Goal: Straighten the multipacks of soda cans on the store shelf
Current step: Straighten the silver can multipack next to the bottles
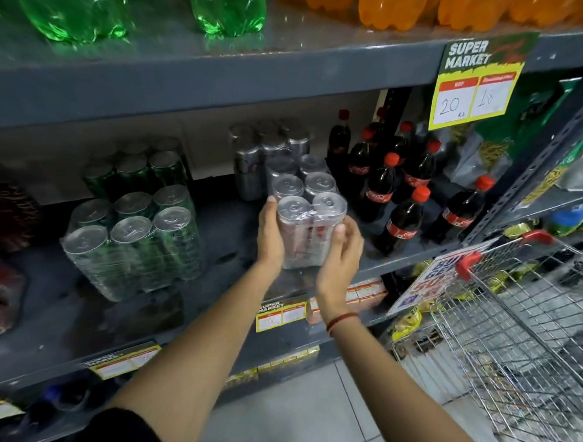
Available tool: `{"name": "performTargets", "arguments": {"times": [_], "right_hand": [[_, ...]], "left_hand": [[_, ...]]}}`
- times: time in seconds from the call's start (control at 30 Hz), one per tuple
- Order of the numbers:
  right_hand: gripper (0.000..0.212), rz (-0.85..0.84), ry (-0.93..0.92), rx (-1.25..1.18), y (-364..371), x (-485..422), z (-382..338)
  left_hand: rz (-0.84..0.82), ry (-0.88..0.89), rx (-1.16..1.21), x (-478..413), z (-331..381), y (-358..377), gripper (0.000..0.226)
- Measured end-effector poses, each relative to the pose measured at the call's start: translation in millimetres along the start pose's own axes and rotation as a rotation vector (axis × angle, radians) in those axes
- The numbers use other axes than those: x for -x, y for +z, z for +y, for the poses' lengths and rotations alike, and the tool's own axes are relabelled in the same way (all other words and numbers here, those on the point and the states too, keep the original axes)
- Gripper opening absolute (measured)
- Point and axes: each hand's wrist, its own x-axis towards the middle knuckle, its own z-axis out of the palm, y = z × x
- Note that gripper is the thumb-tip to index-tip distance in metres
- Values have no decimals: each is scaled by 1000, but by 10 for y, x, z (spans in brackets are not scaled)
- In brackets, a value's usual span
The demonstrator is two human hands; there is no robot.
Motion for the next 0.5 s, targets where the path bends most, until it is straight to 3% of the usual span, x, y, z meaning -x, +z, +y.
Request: {"name": "performTargets", "arguments": {"times": [0.07, 0.17, 0.23, 0.3, 0.37, 0.43, 0.5], "right_hand": [[54, -28, -41, 40, 20, 208, 5], [40, -117, -98, 91, -1, 367, 10], [28, -134, -118, 89, -47, 298, -18], [22, -99, -85, 81, -85, 96, -47], [29, -82, 35, 89, -91, -240, -51], [45, -163, 168, 131, -62, -603, -88], [55, -310, 253, 128, -12, -909, -151]], "left_hand": [[-23, -20, -6, -6, 174, -53, 78], [46, -47, -47, -91, 347, -145, 71], [193, -40, -201, -38, 381, -184, 75], [405, 88, -346, 135, 256, -173, 51], [467, 245, -369, 408, 32, -122, 39], [431, 327, -386, 666, -234, -49, 44], [360, 302, -438, 835, -428, 57, 55]]}}
